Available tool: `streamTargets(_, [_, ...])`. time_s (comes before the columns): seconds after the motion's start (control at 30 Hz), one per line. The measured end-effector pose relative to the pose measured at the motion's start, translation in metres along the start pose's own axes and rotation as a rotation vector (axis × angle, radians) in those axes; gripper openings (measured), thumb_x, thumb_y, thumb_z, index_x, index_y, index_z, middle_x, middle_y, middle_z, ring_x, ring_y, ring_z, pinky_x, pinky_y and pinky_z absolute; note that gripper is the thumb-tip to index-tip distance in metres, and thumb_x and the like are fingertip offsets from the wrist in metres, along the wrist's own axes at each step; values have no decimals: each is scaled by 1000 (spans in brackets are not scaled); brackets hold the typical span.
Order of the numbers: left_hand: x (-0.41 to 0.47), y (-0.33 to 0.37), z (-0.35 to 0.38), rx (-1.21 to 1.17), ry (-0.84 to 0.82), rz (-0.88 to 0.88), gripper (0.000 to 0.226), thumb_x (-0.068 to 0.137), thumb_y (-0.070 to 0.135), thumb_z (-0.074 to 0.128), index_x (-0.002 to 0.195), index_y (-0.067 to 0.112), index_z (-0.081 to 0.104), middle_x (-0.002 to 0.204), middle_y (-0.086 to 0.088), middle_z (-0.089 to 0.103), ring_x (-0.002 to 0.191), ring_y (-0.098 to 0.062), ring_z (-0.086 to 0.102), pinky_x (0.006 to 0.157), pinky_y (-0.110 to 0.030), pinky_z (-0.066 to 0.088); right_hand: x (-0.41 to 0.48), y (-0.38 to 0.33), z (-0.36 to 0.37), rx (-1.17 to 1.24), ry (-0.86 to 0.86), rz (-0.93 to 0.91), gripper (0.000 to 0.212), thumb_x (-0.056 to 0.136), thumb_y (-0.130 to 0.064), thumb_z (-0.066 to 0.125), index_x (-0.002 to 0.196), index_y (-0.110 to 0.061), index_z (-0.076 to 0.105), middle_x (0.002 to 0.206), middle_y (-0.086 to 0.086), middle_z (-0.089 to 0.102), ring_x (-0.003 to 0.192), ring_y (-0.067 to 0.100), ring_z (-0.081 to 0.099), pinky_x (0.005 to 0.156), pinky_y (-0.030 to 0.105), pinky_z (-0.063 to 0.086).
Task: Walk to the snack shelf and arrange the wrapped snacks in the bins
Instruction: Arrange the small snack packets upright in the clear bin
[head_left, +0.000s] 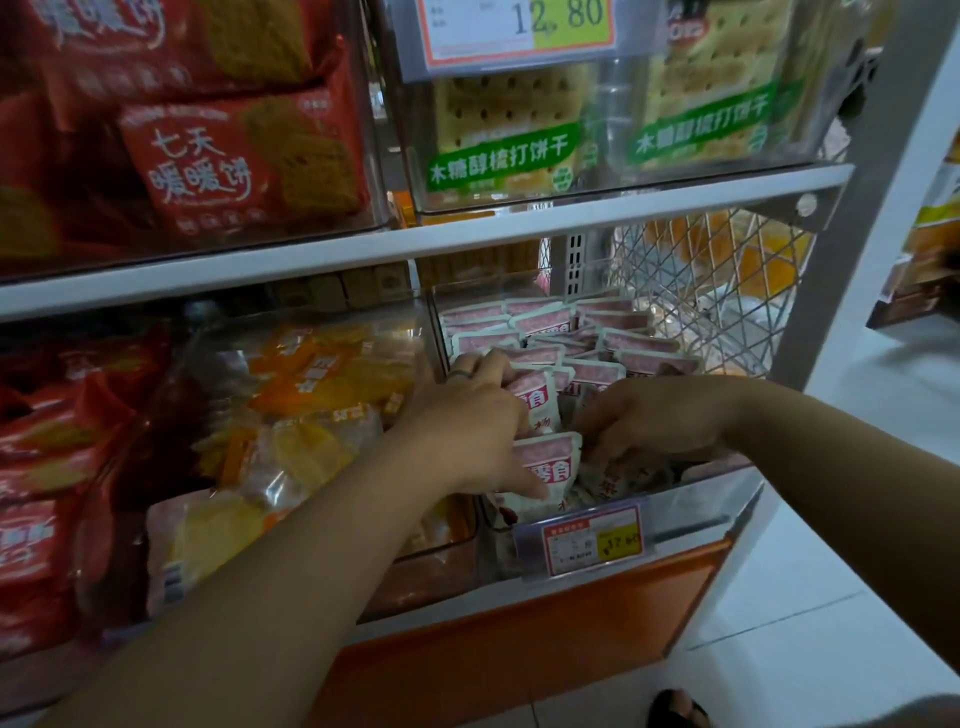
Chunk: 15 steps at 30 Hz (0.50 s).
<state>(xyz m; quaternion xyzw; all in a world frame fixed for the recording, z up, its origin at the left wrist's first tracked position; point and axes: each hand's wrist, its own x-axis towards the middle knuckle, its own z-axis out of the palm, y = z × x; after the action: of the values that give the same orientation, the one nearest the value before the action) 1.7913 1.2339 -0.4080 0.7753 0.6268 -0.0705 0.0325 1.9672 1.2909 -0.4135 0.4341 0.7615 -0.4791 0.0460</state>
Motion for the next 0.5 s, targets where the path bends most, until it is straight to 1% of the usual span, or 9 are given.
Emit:
streamTargets(0.1, [-1,0,-2,-13,-11,3,40,72,63,66,95,32,56,134,2,31,128,-22,31,106,-53,28,13,1,6,49,16,87,27,91,2,45,109,-8,62,101,8,67,92,23,64,83,36,53])
streamTargets(0.13, [-1,-1,-2,-27,-6,2,40,73,61,67,97,31,55,134,3,32,127,-20,33,106,-50,29,16,0,8,50,16,101,27,92,1,43,113,-8,59,99,8,66,88,23,64,81,37,54])
streamTargets(0.2, [-2,-3,-2,-54,20,19,38,74,56,69,97,32,50,130,6,36,120,-17,38,101,-42,36,19,-1,10,70,7,109,27,94,-1,42,117,-11,54,97,5,64,83,18,63,79,35,55])
streamTargets(0.27, [-3,-4,-2,-69,37,42,36,75,53,70,93,33,45,124,8,38,114,-15,41,95,-38,39,20,0,10,112,-8,105,27,96,-4,43,119,-16,50,103,5,63,86,18,63,81,35,55])
streamTargets(0.37, [-3,-5,-2,-81,81,55,33,77,47,70,89,34,42,109,12,42,103,-12,47,100,-41,35,27,3,14,109,-3,87,32,95,-12,49,127,-18,48,121,9,60,100,25,63,85,38,55])
streamTargets(0.4, [-4,-6,-2,-88,114,58,31,78,43,70,88,33,43,104,13,42,99,-11,49,101,-42,34,29,4,16,96,12,78,29,94,-15,52,123,-17,52,119,9,62,100,25,64,85,39,55])
streamTargets(0.43, [-5,-7,-4,-91,145,63,27,80,39,69,86,32,43,100,13,44,95,-11,50,100,-42,35,31,5,17,86,43,63,21,93,-16,54,114,-16,57,113,9,65,96,24,66,81,37,56])
streamTargets(0.47, [-5,-9,-5,-93,165,70,24,82,37,67,86,32,44,99,12,45,93,-11,50,98,-40,36,33,5,19,87,79,54,13,93,-15,54,104,-15,60,105,9,67,89,22,67,75,33,57])
streamTargets(0.5, [-6,-10,-6,-99,174,77,22,83,35,66,85,31,44,99,12,46,92,-11,49,95,-38,36,34,6,20,100,110,48,9,93,-12,52,97,-14,61,99,9,68,82,20,68,69,30,57])
